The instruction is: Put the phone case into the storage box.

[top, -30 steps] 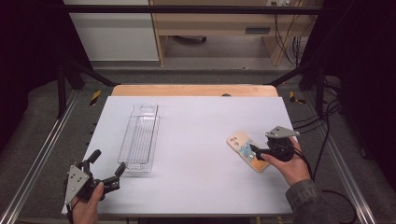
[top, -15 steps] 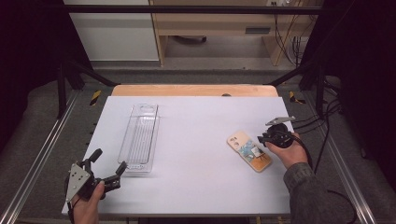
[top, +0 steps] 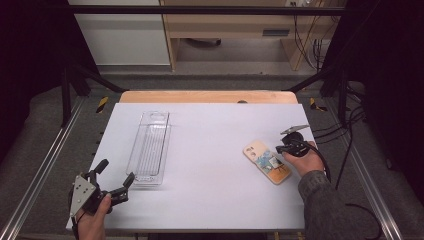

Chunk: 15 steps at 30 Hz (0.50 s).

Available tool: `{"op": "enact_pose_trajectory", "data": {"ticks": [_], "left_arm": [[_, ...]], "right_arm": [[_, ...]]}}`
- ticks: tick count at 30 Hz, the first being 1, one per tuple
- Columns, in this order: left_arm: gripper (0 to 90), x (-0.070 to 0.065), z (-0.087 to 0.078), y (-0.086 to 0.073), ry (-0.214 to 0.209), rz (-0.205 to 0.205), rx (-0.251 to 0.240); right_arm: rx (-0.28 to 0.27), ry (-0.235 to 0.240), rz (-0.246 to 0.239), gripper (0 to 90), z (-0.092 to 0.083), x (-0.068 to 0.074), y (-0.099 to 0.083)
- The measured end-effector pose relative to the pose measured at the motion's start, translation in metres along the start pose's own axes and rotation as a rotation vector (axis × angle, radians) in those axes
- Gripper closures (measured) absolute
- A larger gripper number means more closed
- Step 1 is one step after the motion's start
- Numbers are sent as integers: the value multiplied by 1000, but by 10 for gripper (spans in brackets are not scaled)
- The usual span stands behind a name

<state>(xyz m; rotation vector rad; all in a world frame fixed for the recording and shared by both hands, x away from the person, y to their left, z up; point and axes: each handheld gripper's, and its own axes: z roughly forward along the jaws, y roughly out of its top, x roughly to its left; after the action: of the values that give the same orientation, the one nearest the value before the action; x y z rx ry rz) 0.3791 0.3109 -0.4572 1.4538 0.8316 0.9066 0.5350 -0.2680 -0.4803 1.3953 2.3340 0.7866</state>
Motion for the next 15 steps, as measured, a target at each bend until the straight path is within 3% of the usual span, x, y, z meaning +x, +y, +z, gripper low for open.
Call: {"op": "enact_pose_trajectory", "data": {"ticks": [15], "left_arm": [[28, 1, 0, 0, 0, -4, 1]], "right_arm": [[33, 4, -15, 900, 8, 2, -1]]}}
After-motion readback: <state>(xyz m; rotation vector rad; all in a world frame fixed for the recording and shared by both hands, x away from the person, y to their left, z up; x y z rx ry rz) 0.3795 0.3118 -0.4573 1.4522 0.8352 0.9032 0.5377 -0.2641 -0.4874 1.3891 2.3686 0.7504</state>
